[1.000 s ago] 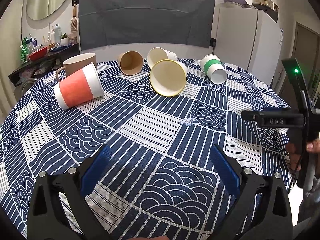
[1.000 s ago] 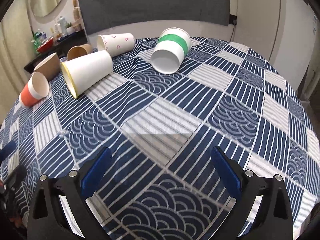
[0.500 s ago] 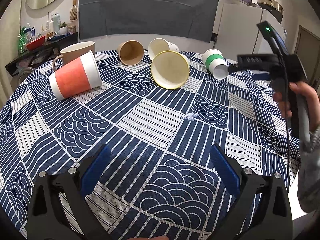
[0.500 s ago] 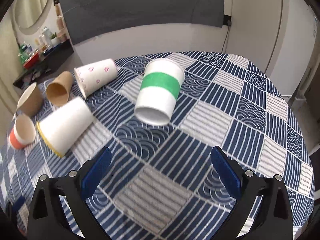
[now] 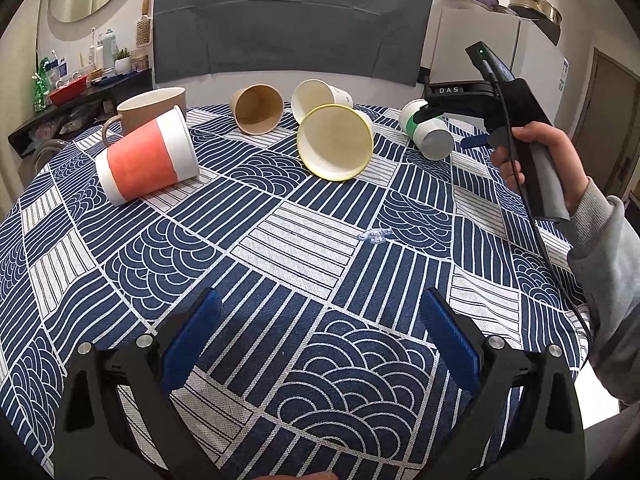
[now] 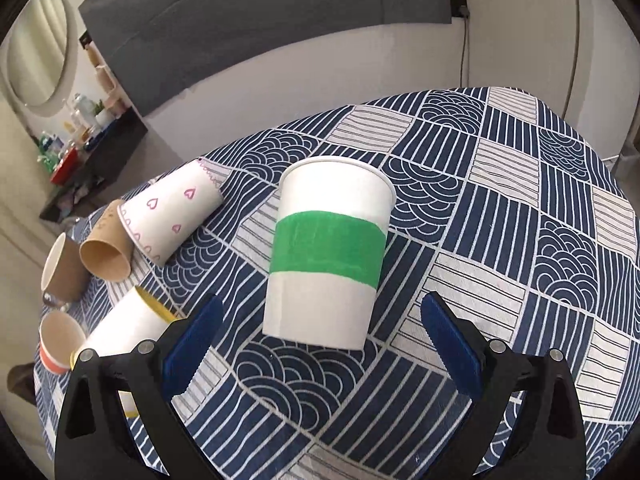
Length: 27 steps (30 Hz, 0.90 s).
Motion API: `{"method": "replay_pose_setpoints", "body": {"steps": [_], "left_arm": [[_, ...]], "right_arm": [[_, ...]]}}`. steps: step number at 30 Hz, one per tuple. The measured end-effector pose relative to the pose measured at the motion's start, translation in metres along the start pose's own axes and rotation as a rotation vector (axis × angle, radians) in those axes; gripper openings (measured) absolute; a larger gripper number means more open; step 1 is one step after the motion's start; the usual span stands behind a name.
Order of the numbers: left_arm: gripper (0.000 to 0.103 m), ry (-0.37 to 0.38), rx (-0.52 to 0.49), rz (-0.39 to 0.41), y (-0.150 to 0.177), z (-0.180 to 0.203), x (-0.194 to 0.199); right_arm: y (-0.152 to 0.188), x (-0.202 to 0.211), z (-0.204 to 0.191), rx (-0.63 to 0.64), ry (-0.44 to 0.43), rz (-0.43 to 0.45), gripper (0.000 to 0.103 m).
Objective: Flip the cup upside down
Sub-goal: 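Close the right gripper on the green-banded cup and lift it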
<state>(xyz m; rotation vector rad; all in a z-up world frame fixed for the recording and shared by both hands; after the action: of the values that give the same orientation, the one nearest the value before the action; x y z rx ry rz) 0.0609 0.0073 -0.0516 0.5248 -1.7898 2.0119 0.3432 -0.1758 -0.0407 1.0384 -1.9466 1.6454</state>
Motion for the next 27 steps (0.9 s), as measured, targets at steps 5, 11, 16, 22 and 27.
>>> {"method": "replay_pose_setpoints", "body": {"steps": [5,11,16,22,27], "left_arm": [[0.097,0.007,0.007,-0.011,0.001,0.000,-0.002],[0.097,0.008,0.036,-0.027,0.002,-0.006,-0.005],[0.097,0.008,0.051,-0.036,0.002,-0.007,-0.007],[0.097,-0.003,0.048,-0.039,0.003,-0.006,-0.007],[0.097,-0.027,0.042,-0.027,0.002,-0.007,-0.005]], "right_arm": [[0.001,-0.007,-0.004,0.067,0.025,0.009,0.056],[0.012,0.004,-0.010,0.132,0.024,0.021,0.055],[0.028,0.027,-0.018,0.180,-0.005,0.030,0.055],[0.056,0.065,-0.035,0.239,-0.073,0.046,0.055],[0.087,0.099,-0.047,0.299,-0.120,0.057,0.055]]}}
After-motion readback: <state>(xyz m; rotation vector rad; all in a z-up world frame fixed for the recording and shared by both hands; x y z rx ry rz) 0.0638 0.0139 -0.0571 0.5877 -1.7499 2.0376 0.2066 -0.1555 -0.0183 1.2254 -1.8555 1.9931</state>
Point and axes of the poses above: each gripper's, at about its wrist camera, not at the fingertips, and x roughly against the way its jaws point, z to its right, y to its underside, the point moved 8 cm from there along -x, roughly the way its jaws point, and after that the axes turned 9 degrees about z, right-handed, at the moved point
